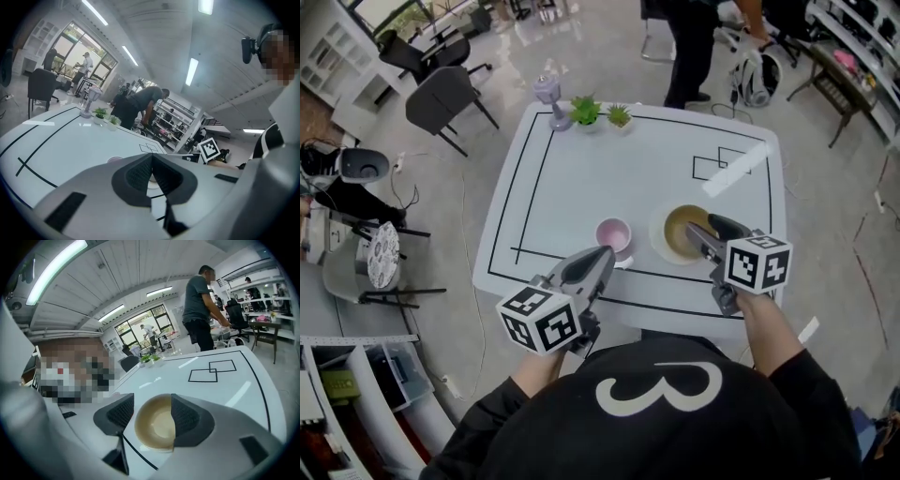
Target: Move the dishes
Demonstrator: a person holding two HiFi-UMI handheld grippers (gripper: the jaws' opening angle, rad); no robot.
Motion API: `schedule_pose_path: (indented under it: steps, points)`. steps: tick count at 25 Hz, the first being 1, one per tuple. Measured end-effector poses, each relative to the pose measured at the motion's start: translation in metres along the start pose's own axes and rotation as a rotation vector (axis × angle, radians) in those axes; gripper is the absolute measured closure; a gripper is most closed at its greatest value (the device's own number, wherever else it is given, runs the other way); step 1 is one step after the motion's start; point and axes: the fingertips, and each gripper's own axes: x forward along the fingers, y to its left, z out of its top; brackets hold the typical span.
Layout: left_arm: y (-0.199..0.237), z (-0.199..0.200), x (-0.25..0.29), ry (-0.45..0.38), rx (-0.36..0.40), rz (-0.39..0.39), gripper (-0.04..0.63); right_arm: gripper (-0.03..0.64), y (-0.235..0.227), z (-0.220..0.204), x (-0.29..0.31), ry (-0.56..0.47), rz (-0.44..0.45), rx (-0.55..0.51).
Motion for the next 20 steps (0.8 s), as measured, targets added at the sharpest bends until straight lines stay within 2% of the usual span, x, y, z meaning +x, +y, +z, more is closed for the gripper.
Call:
schedule_pose_path:
  steps: [9, 16, 20]
  points:
    - [-0.011, -0.005, 0.015, 0.043, 0.021, -0.035, 0.592, 0.393, -0.045, -0.027, -0.008, 0.031, -0.11, 0.056]
    - [-0.008, -0.008, 0.017, 0.061, 0.034, -0.036, 0.592, 0.417, -0.057, -0.045, 0.005, 0.059, -0.123, 0.128]
    - [-0.009, -0.009, 0.019, 0.071, 0.039, -0.037, 0.592, 0.459, -0.063, -0.049, 0.007, 0.062, -0.13, 0.167]
